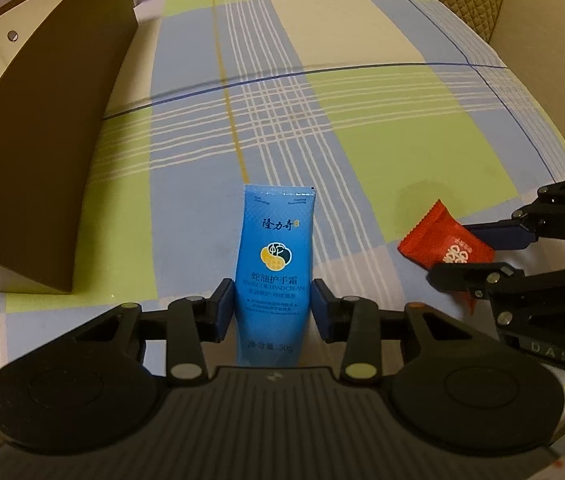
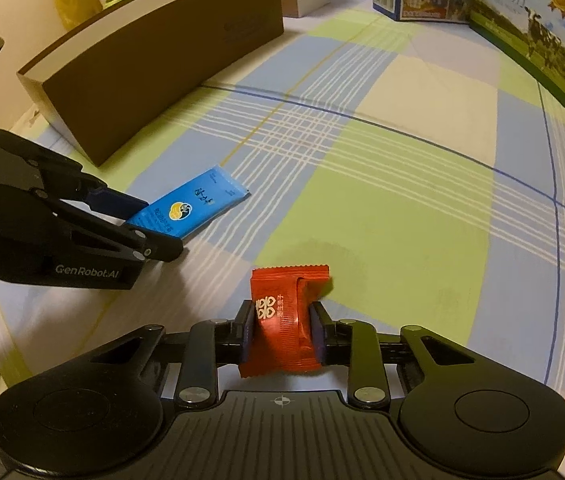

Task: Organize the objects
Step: 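Lift the blue tube with the left gripper while the right gripper lifts the red packet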

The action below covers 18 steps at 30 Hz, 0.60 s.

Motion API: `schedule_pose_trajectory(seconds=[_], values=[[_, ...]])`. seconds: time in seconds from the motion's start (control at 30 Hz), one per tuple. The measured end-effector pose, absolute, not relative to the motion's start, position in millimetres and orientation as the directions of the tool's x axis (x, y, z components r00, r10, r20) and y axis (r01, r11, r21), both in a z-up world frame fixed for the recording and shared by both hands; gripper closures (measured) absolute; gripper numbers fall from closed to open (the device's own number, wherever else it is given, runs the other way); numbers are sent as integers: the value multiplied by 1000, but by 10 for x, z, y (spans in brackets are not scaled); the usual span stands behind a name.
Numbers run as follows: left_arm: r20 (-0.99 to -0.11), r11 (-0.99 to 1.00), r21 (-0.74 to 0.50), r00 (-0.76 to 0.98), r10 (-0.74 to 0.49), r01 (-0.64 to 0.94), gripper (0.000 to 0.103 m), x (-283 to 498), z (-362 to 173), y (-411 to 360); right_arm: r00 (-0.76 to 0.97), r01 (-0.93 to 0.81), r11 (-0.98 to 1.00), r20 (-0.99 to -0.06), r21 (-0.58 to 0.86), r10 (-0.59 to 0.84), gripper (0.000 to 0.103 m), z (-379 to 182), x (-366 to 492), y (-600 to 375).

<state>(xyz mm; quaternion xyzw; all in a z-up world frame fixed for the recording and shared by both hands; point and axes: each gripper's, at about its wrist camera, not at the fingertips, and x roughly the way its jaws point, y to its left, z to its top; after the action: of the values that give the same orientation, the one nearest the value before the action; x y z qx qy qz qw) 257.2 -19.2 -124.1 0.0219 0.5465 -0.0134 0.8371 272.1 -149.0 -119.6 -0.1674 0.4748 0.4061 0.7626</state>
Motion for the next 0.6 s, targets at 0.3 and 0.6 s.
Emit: schedule_pose_trajectory(seconds=[0.3,0.6], values=[[-912,999,10,411,-12,51,68,2437,-1181,-127,219,-744,644,-846,177,487,78,-1101,2697,-1501],[-886,1000,-5,463,-16,24,68,2302,-856,63,217,-739,637,-819,218,531,78,-874,2686,-1420]])
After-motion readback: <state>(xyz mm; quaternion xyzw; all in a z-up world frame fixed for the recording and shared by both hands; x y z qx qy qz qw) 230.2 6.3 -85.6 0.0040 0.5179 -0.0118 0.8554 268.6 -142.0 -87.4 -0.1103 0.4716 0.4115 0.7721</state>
